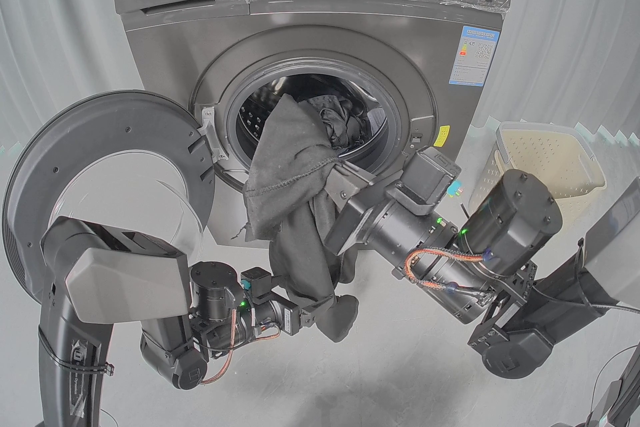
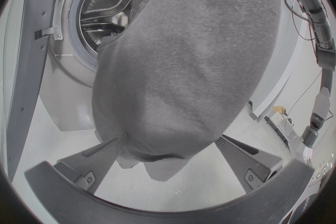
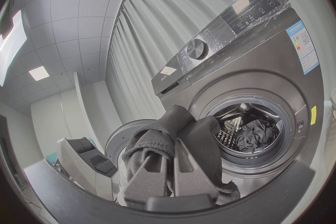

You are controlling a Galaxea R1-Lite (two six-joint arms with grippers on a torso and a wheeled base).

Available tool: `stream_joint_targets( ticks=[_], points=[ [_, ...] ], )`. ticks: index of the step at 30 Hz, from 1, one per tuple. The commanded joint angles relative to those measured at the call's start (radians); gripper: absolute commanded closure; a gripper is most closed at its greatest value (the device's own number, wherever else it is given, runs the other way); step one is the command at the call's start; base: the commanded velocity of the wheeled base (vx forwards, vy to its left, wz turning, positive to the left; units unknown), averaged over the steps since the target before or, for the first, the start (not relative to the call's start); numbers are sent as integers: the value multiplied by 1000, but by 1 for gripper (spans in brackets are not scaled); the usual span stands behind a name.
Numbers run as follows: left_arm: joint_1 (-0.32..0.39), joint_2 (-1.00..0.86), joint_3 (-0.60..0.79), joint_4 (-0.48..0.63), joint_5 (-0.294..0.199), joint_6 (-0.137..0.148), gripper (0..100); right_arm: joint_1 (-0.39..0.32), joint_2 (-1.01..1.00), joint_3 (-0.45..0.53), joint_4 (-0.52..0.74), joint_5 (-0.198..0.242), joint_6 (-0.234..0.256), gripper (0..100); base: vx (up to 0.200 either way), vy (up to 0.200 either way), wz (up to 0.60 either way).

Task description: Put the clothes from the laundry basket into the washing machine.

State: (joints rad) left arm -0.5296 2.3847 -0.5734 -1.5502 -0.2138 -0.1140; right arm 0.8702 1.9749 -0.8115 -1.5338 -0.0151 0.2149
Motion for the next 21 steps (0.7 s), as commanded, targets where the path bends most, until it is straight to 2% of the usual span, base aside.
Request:
stream_joint_targets(
  ticks=[1,21],
  points=[
    [17,21,-10,-1,4,-1,0,0,2,8,-3,0,0,100,0,0,0],
    [145,-157,83,-1,-15,-7,0,-16,1,12,-3,0,0,100,0,0,0]
  ],
)
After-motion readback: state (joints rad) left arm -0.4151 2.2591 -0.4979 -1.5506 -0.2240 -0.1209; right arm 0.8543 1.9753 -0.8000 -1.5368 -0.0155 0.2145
